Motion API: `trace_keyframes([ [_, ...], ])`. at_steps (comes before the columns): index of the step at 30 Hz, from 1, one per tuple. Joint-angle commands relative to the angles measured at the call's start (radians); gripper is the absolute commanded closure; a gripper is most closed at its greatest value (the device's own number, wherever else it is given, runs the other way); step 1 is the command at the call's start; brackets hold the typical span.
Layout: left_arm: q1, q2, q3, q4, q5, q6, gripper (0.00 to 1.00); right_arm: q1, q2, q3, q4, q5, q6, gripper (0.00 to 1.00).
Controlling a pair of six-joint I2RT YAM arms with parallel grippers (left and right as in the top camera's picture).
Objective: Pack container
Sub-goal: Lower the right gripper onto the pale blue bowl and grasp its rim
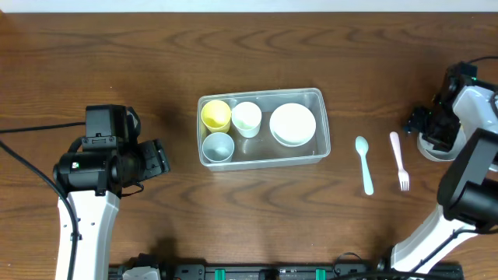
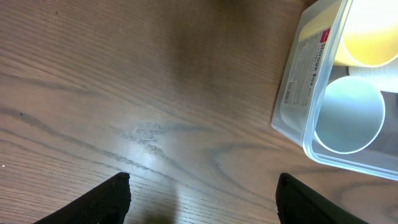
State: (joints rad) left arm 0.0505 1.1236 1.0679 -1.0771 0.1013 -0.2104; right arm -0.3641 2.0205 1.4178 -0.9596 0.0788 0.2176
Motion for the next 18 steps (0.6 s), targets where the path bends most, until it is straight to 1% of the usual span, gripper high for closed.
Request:
trace_keyframes([
  [1, 0.003, -0.009, 0.008, -0.006, -0.011, -0.002, 0.25, 0.005, 0.011, -0.002, 0.003, -0.002, -0.002, 0.42],
  [3, 0.003, -0.009, 0.008, -0.006, -0.011, -0.002, 0.25, 0.005, 0.008, -0.002, 0.006, -0.002, -0.002, 0.55],
  [4, 0.003, -0.009, 0.008, -0.006, -0.011, -0.002, 0.25, 0.005, 0.008, -0.002, 0.006, -0.003, -0.002, 0.66],
  [5, 0.003, -0.009, 0.008, -0.006, -0.011, -0.002, 0.25, 0.005, 0.008, -0.002, 0.006, -0.005, -0.002, 0.73],
  [7, 0.003, -0.009, 0.008, -0.006, -0.011, -0.002, 0.25, 0.005, 0.008, -0.002, 0.006, -0.010, -0.002, 0.92],
  [8, 0.003, -0.009, 0.008, -0.006, -0.011, -0.002, 0.25, 0.005, 0.008, -0.002, 0.006, -0.013, -0.002, 0.99],
  [11, 0.003, -0.009, 0.008, -0.006, -0.011, -0.002, 0.25, 0.006, 0.006, -0.001, 0.006, -0.035, -0.002, 0.99],
  [14, 0.003, -0.009, 0.008, -0.006, -0.011, -0.002, 0.25, 0.008, -0.006, 0.002, 0.006, -0.101, -0.016, 0.98],
  [16, 0.003, -0.009, 0.008, -0.006, -0.011, -0.002, 0.25, 0.018, -0.028, 0.010, 0.005, -0.152, -0.041, 0.98],
  [18, 0.003, -0.009, 0.008, -0.006, -0.011, -0.002, 0.25, 0.033, -0.063, 0.018, -0.005, -0.158, -0.046, 0.97],
])
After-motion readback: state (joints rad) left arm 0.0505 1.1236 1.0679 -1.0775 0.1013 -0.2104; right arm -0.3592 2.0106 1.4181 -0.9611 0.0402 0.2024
